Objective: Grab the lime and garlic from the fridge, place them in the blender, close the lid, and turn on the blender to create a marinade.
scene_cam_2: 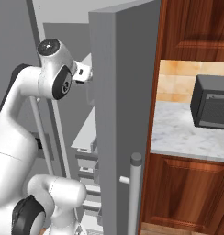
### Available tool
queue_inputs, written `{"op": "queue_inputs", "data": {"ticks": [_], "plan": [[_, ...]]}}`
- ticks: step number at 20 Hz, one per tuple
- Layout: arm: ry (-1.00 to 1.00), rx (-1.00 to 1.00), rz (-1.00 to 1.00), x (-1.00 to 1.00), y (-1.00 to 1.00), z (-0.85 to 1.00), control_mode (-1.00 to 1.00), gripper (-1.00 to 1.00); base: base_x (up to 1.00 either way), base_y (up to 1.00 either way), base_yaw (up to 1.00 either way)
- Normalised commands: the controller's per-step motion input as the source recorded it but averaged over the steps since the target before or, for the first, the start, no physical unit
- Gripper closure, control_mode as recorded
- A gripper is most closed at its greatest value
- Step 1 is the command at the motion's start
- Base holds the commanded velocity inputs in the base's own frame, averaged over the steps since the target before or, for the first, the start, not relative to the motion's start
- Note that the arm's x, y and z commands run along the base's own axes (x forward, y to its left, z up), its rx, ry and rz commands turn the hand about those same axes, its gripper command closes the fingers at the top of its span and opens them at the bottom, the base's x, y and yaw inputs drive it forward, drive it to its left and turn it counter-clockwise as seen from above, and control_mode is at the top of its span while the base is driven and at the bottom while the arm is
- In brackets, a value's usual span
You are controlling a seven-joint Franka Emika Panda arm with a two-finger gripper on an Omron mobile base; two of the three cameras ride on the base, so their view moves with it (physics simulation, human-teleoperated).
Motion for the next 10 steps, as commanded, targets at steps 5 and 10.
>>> {"op": "queue_inputs", "data": {"ticks": [5,10], "plan": [[-0.23,0.0,0.0,0.32,0.0,0.1,-1.0,-1.0,0.0,0.0,0.0],[-0.03,0.0,0.0,0.36,0.0,0.21,-1.0,-1.0,0.0,0.0,0.0]]}}
